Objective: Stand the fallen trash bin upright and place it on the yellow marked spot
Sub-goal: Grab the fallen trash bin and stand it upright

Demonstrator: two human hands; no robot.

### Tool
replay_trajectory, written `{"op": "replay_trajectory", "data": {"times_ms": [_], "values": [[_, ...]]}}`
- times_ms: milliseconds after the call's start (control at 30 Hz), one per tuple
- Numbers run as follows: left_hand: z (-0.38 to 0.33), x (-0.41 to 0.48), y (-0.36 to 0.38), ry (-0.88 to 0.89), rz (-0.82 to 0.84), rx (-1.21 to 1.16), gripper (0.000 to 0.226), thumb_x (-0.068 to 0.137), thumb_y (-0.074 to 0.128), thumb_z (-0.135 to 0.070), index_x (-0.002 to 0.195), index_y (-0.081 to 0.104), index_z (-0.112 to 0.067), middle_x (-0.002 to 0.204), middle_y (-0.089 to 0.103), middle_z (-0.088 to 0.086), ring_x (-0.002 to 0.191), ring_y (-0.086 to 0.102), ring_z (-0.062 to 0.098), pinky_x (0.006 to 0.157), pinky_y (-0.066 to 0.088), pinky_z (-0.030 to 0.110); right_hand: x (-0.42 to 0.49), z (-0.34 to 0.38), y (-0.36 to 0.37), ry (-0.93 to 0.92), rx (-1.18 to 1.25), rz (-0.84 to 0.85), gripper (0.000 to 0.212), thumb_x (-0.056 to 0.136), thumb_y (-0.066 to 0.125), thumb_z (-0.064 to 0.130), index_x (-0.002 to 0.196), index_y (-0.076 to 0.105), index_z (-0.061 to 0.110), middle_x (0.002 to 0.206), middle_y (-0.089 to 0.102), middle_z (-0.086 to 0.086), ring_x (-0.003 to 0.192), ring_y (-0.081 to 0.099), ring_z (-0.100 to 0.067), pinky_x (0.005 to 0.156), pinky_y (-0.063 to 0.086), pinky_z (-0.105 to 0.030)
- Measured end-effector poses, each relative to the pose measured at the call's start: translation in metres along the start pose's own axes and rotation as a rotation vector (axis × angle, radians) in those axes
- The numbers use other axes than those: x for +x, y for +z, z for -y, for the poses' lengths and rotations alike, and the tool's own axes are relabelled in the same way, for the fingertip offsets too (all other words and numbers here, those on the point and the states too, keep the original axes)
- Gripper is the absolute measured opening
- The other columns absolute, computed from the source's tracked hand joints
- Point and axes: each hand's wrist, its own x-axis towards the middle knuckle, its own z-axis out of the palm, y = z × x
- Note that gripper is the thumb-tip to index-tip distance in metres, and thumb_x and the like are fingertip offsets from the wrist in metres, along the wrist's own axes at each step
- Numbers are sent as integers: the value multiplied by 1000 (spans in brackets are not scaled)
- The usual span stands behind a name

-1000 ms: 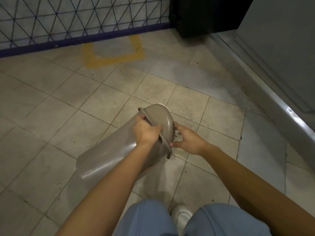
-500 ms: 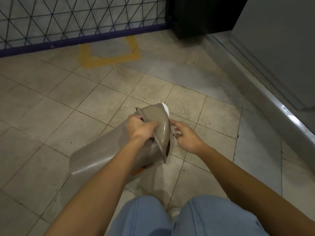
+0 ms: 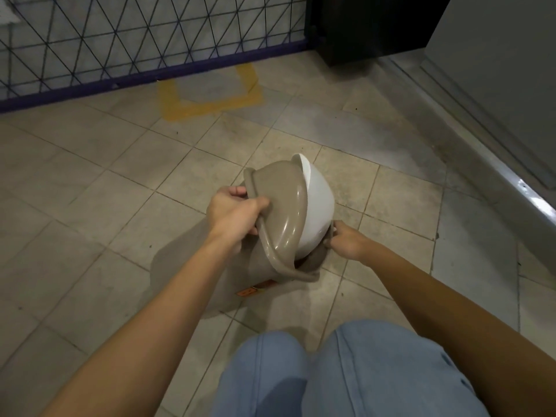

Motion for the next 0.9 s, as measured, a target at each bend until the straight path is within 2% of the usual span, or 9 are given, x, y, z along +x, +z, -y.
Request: {"op": "replay_trajectory", "data": {"times_ms": [100,133,233,367,533,700,767,833,900], "values": [[-8,0,-7,-5,23,-52,35,60,70,-8,92,57,-16,67,59,0,36,50,5,35,40,19,-2,5,-4,-27,108,-16,36,89,51,13,124,44,12,132,52,-13,110,51,-26,94,43,-39],[-10,1,-9,-7,33,-72,33,61,69,-6,91,57,-15,68,58,1,36,50,4,34,39,18,-3,6,-5,-25,173,-9,29,89,51,12,117,44,15,126,55,-11,105,52,-24,93,45,-40],[-13,3,-15,-10,31,-152,27,61,65,1,80,56,-16,57,58,-1,31,46,3,31,34,16,-10,4,-8,6,376,77,34,88,52,13,120,42,19,112,60,-4,101,58,-21,88,49,-40],[-15,9,-27,-5,19,-237,25,59,58,7,68,54,-16,35,51,-9,29,41,4,29,29,14,-16,7,-12,6,534,237,18,88,51,9,104,54,17,110,60,-9,99,62,-26,81,55,-40],[-18,8,-39,15,16,-318,24,56,55,6,59,51,-17,36,49,-12,31,41,4,32,29,13,-21,21,-20,-56,471,198,34,82,52,5,116,54,12,116,61,-11,103,59,-25,92,50,-38],[-14,2,-50,-17,2,-369,20,54,54,-2,64,50,-18,45,50,-9,40,42,7,39,35,13,-35,39,-39,-114,365,132,51,80,58,9,127,39,15,119,54,-7,103,56,-23,77,50,-31],[-9,0,-54,-33,6,-354,18,57,54,-5,66,51,-20,51,50,-7,46,42,9,44,38,16,-40,44,-47,-129,324,112,60,79,62,12,133,34,16,115,53,-3,104,56,-22,80,50,-31],[-3,-2,-56,-28,5,-350,20,67,53,-1,70,54,-21,49,52,-9,45,42,9,43,38,15,-47,48,-53,-146,278,90,67,78,64,14,136,30,16,110,53,-2,104,56,-22,83,50,-33],[2,-2,-56,-29,14,-334,21,69,52,0,80,59,-17,52,55,-7,41,44,9,40,38,15,-53,51,-57,-150,233,74,72,78,66,16,138,28,17,106,54,-2,98,58,-18,74,51,-27]]}}
